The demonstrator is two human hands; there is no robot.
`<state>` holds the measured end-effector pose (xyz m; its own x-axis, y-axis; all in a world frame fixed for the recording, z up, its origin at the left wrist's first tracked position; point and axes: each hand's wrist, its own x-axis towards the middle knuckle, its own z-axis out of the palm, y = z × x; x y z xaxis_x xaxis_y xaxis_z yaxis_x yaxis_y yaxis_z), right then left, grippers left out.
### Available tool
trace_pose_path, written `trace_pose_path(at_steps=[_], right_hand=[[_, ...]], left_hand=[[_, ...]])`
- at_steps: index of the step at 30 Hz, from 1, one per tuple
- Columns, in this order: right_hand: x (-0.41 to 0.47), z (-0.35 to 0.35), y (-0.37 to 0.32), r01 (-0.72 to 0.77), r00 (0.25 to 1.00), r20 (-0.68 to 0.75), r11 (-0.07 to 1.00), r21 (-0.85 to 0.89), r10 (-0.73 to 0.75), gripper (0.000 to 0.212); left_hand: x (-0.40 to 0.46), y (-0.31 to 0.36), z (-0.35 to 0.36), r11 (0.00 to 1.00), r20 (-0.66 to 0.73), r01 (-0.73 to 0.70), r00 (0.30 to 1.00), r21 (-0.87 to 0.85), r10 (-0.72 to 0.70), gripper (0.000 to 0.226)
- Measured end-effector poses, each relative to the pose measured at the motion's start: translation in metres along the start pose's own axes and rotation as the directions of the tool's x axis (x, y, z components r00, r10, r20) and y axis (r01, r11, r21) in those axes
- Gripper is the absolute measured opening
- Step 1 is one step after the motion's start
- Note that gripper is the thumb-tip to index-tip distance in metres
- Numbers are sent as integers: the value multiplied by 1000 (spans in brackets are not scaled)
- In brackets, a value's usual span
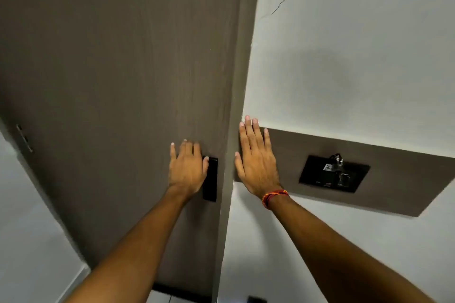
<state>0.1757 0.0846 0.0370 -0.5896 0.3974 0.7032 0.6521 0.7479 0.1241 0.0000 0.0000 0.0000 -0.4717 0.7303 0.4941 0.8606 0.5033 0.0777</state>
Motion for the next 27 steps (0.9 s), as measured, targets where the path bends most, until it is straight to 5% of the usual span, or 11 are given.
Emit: trace_pose_path(at_steps=[6, 12, 18, 27], right_hand=[[-31, 50, -18, -120, 991, 55, 991, -63, 123, 83], [-46, 81, -11, -105, 994, -36, 989, -109, 102, 72], [-44, 97, -9, -132, 984, -142, 978, -160, 110, 68], [-42, 101, -13, -159, 976, -174, 974, -161, 130, 67]], left_hand=[[-26, -9, 71, 996, 259, -91, 962, -4, 89, 60], [-31, 8, 98, 999, 197, -10, 980, 49, 0, 70], [-35, 21, 115, 932, 45, 244, 970, -267, -240, 58], [-32, 28, 127, 624, 192, 435, 887, -649, -419, 46]])
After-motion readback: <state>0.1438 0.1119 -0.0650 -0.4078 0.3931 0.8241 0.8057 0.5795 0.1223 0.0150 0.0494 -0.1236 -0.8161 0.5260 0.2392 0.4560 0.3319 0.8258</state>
